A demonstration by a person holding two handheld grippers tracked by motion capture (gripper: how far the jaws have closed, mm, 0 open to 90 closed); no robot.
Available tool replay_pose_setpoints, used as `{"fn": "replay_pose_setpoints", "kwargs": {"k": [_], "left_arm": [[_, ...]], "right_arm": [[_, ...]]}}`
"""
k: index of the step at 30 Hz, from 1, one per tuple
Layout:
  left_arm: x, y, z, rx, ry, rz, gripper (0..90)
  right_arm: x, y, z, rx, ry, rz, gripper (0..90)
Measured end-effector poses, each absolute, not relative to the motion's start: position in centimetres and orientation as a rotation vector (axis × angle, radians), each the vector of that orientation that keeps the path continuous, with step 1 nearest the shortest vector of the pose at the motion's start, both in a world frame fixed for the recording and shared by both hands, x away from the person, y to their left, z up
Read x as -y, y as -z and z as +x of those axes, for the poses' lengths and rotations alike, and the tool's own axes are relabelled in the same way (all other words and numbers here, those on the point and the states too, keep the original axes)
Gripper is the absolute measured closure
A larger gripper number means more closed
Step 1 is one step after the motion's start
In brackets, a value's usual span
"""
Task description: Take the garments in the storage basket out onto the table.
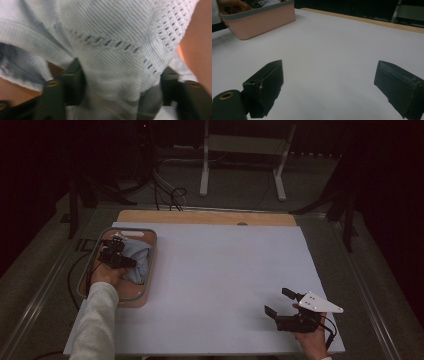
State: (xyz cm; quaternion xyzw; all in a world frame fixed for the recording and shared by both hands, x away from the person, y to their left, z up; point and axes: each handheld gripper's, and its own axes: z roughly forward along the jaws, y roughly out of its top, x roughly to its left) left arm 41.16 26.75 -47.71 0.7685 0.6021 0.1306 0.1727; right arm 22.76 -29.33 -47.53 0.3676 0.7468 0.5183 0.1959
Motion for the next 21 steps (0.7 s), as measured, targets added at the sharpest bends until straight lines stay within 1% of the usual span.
{"fn": "replay_pose_setpoints", "kwargs": {"k": [3, 4, 7, 21], "left_arm": [[-26.8, 47.5, 41.0, -1.703, -0.375, 2.156, 53.9], [-26.8, 47.4, 40.9, -1.699, -0.375, 2.149, 53.9], [-26.9, 47.1, 40.7, -1.678, -0.368, 2.127, 58.2], [-27.7, 45.3, 40.1, -1.611, -0.36, 2.056, 58.8]], "right_arm": [[29.4, 47.5, 22.7, -2.089, -1.45, 1.033, 8.7], [29.4, 47.5, 22.8, -2.088, -1.45, 1.034, 8.7], [29.5, 47.5, 22.8, -2.083, -1.453, 1.041, 8.7], [29.6, 47.5, 22.8, -2.078, -1.459, 1.045, 8.7]]}}
